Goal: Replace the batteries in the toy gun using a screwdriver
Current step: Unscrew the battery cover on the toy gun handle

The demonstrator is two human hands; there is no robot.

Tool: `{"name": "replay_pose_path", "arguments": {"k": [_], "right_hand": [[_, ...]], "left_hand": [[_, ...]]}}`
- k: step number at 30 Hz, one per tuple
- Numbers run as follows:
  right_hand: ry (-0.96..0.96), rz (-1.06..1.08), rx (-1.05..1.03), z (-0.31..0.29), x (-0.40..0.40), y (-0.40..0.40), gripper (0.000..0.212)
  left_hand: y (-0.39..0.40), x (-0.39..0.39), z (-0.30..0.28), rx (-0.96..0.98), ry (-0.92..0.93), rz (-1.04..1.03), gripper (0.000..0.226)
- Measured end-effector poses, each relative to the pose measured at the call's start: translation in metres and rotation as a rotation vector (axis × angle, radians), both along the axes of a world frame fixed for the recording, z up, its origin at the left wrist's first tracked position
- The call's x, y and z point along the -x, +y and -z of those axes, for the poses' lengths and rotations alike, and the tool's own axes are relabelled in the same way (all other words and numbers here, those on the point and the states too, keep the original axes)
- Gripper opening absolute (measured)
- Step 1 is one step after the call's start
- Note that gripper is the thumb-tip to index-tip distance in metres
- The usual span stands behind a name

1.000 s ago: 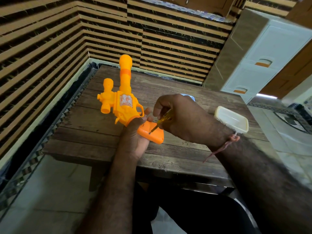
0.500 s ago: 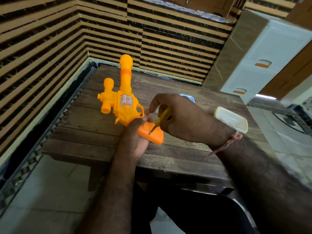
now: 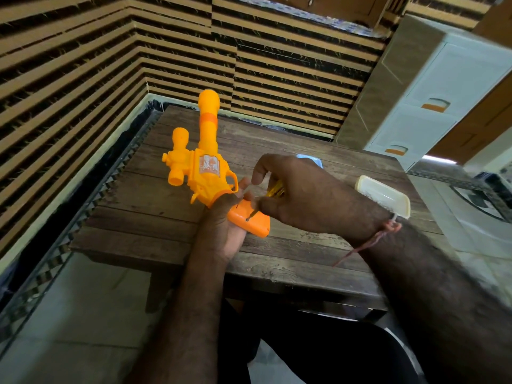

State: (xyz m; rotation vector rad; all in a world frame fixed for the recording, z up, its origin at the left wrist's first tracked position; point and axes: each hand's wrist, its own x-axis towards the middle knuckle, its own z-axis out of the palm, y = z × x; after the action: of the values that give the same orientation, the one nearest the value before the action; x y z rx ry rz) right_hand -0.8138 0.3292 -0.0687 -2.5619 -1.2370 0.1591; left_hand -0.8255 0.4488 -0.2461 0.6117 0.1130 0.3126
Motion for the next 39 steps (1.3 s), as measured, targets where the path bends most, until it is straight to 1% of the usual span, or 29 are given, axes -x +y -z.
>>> {"name": "replay_pose_path", "arguments": {"k": [1,2,4,6,7,9,10,12,14,15,17,18,20,21,23,25,26,27,29,30,31,32,35,37,39], "right_hand": [[-0.04,0.007,0.009,0.002,0.0,0.0,0.02],[-0.102,0.021,0.024,0.004,-0.001,0.001,0.021],[-0.191,0.053,0.035,0.006,-0.002,0.001,0.02],[-0.124,0.056,0.018,0.004,-0.001,0.001,0.017],[-0.057,0.047,0.005,0.001,-0.001,0.0,0.018],[0.048,0.029,-0.017,-0.003,-0.001,0.0,0.028],[0.066,0.026,-0.024,-0.003,-0.002,0.0,0.031],[0.038,0.03,-0.03,0.001,-0.003,0.0,0.026],[-0.047,0.048,-0.012,0.004,-0.003,0.001,0.018],[-0.099,0.057,0.001,0.006,-0.003,0.002,0.019],[-0.169,0.062,0.003,0.007,-0.002,0.003,0.02],[-0.162,0.057,0.004,0.005,-0.001,0.003,0.018],[-0.084,0.036,0.029,0.0,0.0,0.002,0.018],[-0.039,0.026,0.042,-0.002,0.001,0.002,0.022],[0.014,0.018,0.049,-0.004,-0.001,0.001,0.03],[-0.011,0.023,0.047,-0.002,-0.003,0.001,0.026],[-0.046,0.037,0.055,0.0,-0.003,0.002,0.024],[-0.099,0.055,0.066,0.002,-0.004,0.002,0.023],[-0.201,0.08,0.065,0.006,-0.005,0.002,0.024],[-0.21,0.086,0.054,0.007,-0.006,0.002,0.023],[-0.18,0.084,0.039,0.006,-0.006,0.002,0.021],[-0.123,0.075,0.021,0.005,-0.005,0.002,0.021],[0.041,0.03,-0.055,-0.001,-0.004,0.003,0.032],[0.038,0.005,-0.057,0.0,-0.003,0.004,0.036],[-0.019,0.006,-0.032,0.003,-0.003,0.005,0.032]], "left_hand": [[-0.001,0.001,-0.002,-0.013,-0.015,0.014,0.036],[0.0,0.001,-0.001,-0.019,-0.016,0.013,0.038],[0.002,0.002,-0.001,-0.008,0.005,-0.019,0.057],[0.002,0.001,0.0,-0.012,0.05,-0.026,0.075],[0.002,0.001,0.0,-0.015,0.068,-0.023,0.073],[0.002,-0.001,0.003,-0.01,0.065,-0.018,0.047],[0.001,-0.001,0.003,-0.002,0.046,-0.008,0.038],[0.0,-0.001,0.003,0.007,0.0,0.018,0.037],[-0.001,-0.001,0.002,-0.011,-0.02,0.026,0.033],[0.0,-0.001,0.003,-0.01,-0.017,0.017,0.034],[0.002,-0.001,0.003,0.011,0.0,0.002,0.056],[0.003,-0.002,0.006,0.007,0.013,0.0,0.067],[0.004,-0.002,0.007,-0.011,0.04,0.003,0.078],[0.004,-0.003,0.008,-0.012,0.049,0.002,0.079],[0.004,-0.003,0.008,0.011,0.031,-0.004,0.07],[0.003,-0.003,0.006,0.003,0.018,0.005,0.056],[0.003,-0.002,0.004,-0.007,0.025,0.012,0.054],[0.003,-0.001,0.003,-0.006,0.038,0.009,0.062],[0.004,-0.001,0.006,0.019,0.069,-0.003,0.086],[0.004,-0.002,0.006,0.027,0.067,-0.012,0.091],[0.004,-0.002,0.007,0.033,0.069,-0.026,0.092],[0.004,-0.002,0.008,0.026,0.076,-0.04,0.093],[0.003,-0.002,0.006,0.051,0.063,-0.038,0.094],[0.003,-0.001,0.005,0.063,0.05,-0.012,0.091],[0.003,-0.002,0.005,0.049,0.042,0.011,0.073]]}}
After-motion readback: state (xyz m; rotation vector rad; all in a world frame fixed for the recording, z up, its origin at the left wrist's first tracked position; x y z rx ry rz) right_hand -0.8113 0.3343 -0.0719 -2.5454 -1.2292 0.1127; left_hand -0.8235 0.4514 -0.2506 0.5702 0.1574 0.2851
